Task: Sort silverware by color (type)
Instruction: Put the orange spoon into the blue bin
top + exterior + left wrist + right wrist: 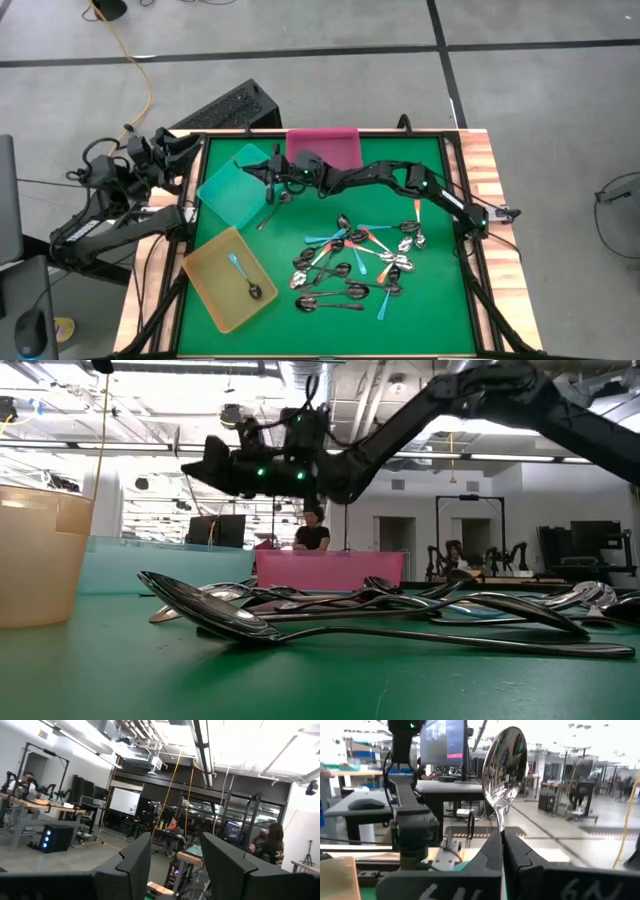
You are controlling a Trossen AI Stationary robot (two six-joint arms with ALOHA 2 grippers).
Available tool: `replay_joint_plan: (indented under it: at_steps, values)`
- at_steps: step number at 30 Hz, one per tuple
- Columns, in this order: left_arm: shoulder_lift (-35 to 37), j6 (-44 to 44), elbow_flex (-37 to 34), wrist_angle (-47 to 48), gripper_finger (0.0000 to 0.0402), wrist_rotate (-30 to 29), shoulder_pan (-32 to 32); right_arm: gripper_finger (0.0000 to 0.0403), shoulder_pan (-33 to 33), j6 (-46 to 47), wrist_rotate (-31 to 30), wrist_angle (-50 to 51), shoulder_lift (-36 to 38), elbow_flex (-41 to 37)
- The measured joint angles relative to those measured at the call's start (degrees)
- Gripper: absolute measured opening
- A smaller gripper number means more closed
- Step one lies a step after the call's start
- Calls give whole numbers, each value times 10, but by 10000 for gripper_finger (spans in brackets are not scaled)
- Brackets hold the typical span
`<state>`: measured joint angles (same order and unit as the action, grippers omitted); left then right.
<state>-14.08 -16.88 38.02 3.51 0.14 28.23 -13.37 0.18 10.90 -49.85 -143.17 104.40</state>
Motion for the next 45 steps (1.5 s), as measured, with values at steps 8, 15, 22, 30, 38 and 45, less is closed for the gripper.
replay_joint_plan:
  at_steps: [8,15,22,30,38,45]
  values:
    - [0,-1,0,0,158,-1,0,8,-1,36,25,35,-59,93]
    - [0,3,0,1,158,0,0,8,-2,-6,27,154,-62,138]
    - [0,4,0,7,158,0,0,8,-1,-21,27,230,-61,145]
    - [0,9,0,12,158,-2,0,8,2,-53,25,280,-61,145]
    - [0,21,0,17,158,-23,0,8,2,-81,25,331,-61,145]
    - [0,24,0,19,158,-23,0,9,1,-79,23,332,-61,145]
